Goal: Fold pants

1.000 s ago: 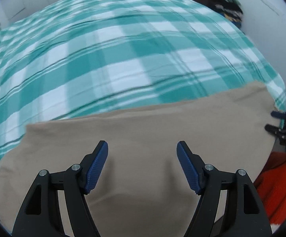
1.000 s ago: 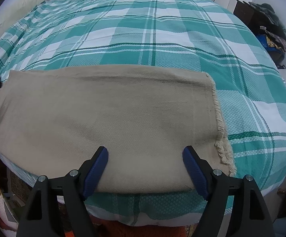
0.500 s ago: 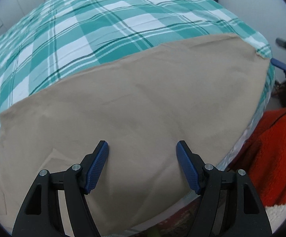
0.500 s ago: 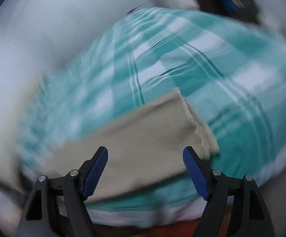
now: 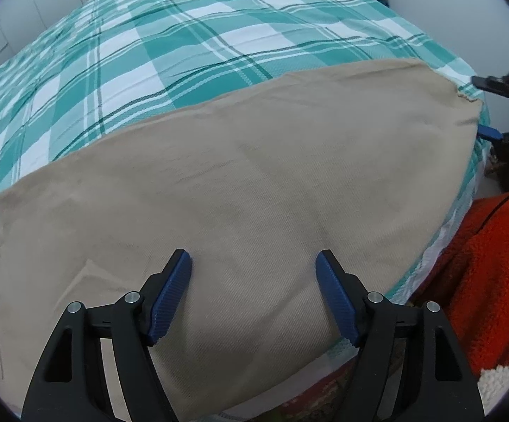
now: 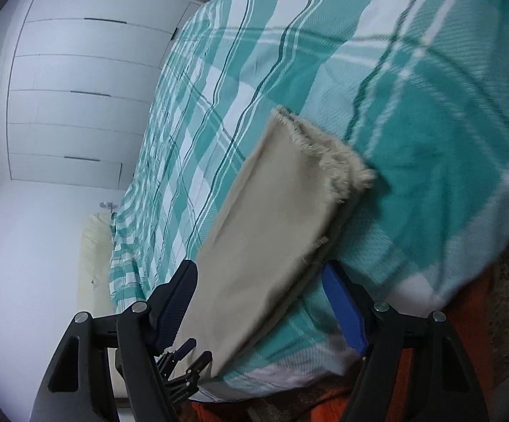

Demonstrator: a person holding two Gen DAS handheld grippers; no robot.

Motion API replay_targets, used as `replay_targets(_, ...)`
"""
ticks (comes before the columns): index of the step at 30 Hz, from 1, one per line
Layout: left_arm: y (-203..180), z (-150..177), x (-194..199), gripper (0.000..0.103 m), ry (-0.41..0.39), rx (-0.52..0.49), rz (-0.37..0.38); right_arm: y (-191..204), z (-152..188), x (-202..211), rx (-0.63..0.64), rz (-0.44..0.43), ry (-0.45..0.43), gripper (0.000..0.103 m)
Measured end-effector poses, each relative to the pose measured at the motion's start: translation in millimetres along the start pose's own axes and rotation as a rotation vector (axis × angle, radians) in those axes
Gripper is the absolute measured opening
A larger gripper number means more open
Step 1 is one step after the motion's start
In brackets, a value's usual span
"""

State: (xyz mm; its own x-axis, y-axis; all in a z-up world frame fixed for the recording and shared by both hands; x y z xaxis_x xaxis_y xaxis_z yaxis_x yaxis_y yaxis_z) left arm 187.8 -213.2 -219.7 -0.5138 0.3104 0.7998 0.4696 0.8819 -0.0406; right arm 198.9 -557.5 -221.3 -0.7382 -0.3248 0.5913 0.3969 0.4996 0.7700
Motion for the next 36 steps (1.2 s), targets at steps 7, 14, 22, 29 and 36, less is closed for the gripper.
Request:
replay_targets(7, -3, 5, 0, 0.078, -0.034, -0.018, -0.039, -1, 7, -30, 0.058, 0.077, -0.009, 0.069)
replay_targets(14, 12, -2, 18, 0.078, -0.034, 0.049, 0.002, -1, 3, -21, 0.112, 0.110, -0.094, 0.006)
replay_targets(22, 129, 5, 95, 0.079, -0.148, 0.274, -0.093, 167, 41, 39, 0.611, -0.065, -0.213, 0.007)
replay_targets(29, 241, 68, 148, 0.079, -0.232, 0.581, -0.227, 318, 163, 30, 0.932, -0.286, -0.107, 0.007)
replay_targets(36, 314, 163, 165, 0.077, -0.259, 0.828, -0.425, 318, 339, -44, 0.988, -0.427, 0.241, 0.064)
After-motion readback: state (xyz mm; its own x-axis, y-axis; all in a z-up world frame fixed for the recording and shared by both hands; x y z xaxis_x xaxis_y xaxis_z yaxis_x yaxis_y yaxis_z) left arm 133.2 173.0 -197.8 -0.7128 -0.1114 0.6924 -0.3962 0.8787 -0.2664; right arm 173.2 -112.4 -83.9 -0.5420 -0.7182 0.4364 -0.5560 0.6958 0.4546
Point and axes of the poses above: each gripper's, at about its wrist camera, not at the fingertips, and x roughly against the way its jaws point, y to its left, z to its underside, the point moved 6 cm from there along -x, roughly the way its jaws point, and after that the axes turned 15 degrees about -y, right-handed, at the moved point
